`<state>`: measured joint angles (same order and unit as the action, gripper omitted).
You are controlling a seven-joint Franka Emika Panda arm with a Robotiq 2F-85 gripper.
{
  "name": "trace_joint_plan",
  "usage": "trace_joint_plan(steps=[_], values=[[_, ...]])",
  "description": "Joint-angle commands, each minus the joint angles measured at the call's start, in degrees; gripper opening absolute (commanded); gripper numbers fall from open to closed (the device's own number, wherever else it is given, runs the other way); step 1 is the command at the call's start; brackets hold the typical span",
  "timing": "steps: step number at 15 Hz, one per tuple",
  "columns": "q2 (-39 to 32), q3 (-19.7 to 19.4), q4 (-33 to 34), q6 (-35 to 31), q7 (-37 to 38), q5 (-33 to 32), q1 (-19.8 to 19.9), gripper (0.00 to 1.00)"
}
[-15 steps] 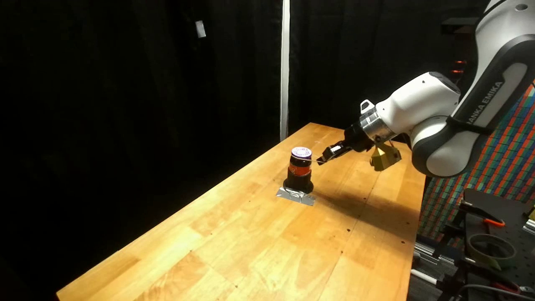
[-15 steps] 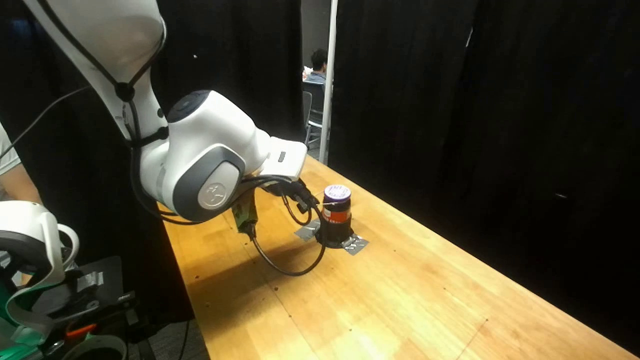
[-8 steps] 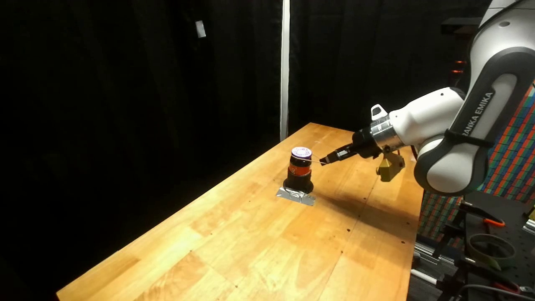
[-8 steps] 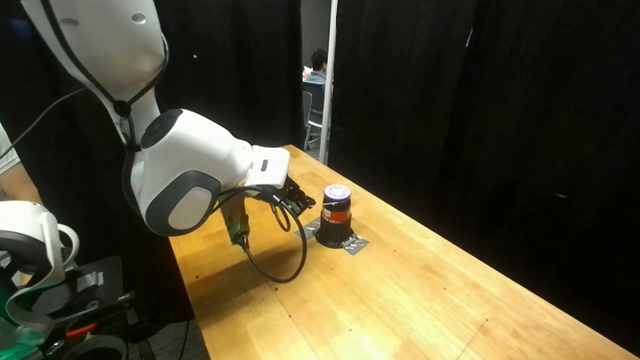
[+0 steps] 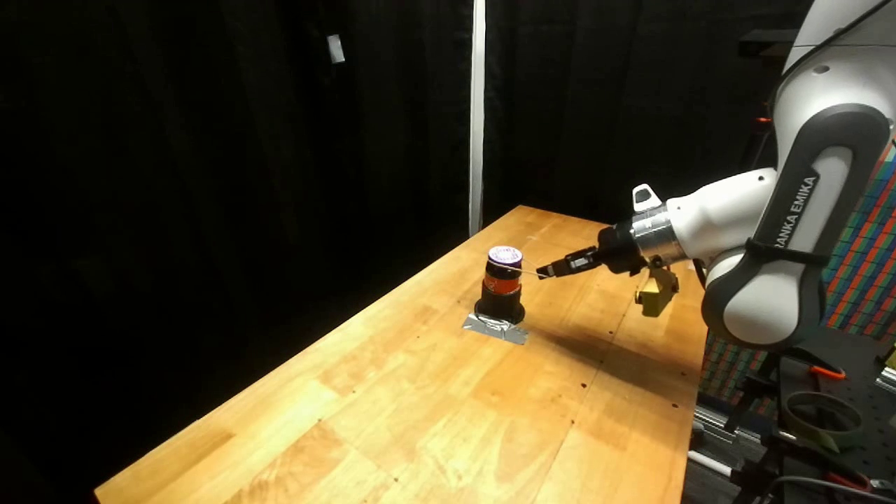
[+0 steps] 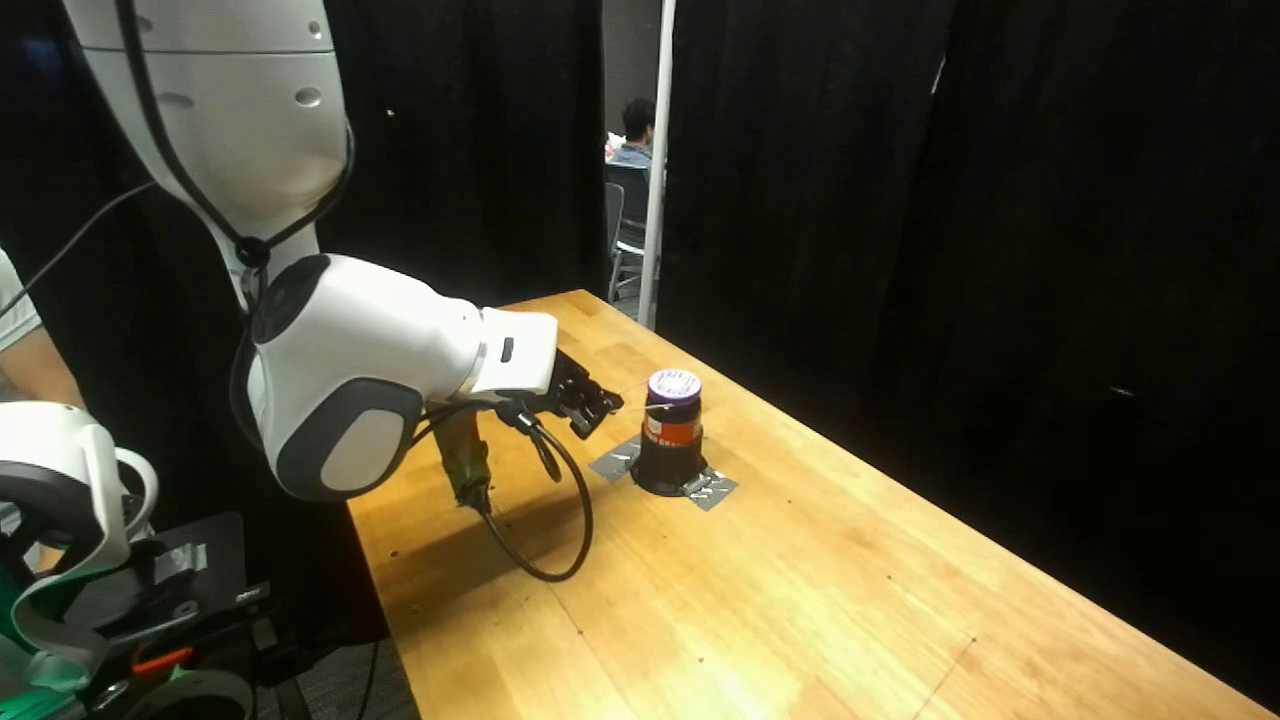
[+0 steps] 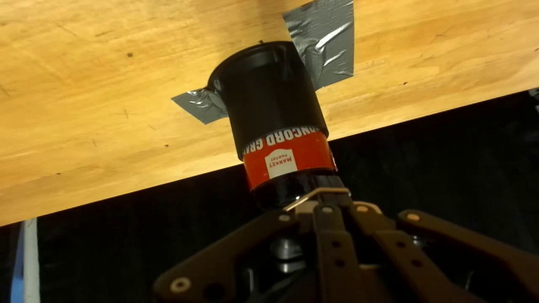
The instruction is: Put the rubber band on the jar.
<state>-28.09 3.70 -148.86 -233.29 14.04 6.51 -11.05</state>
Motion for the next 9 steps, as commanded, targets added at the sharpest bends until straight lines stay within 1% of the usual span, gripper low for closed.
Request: trace_joint_plan(steps=[1, 4, 5, 6, 7, 8, 9], values=[[-2.8, 1.5, 0.0, -5.5, -2.7, 1.0, 1.0, 0.01], [-5.4, 1.5, 0.5, -8.2, -4.1, 1.3, 0.7, 0.01], [-6.2, 1.7, 0.7, -9.8, -3.8, 0.7, 0.9, 0.08], [-7.0, 1.8, 1.0, -11.4, -3.9, 0.5, 1.0, 0.04], [-7.7, 2.0, 1.2, -12.8, -3.9, 0.4, 0.9, 0.06], [-5.1, 2.1, 3.3, -8.4, -4.6, 0.6, 1.0, 0.03], [-5.4, 2.2, 3.8, -8.4, -4.9, 0.6, 0.9, 0.01]])
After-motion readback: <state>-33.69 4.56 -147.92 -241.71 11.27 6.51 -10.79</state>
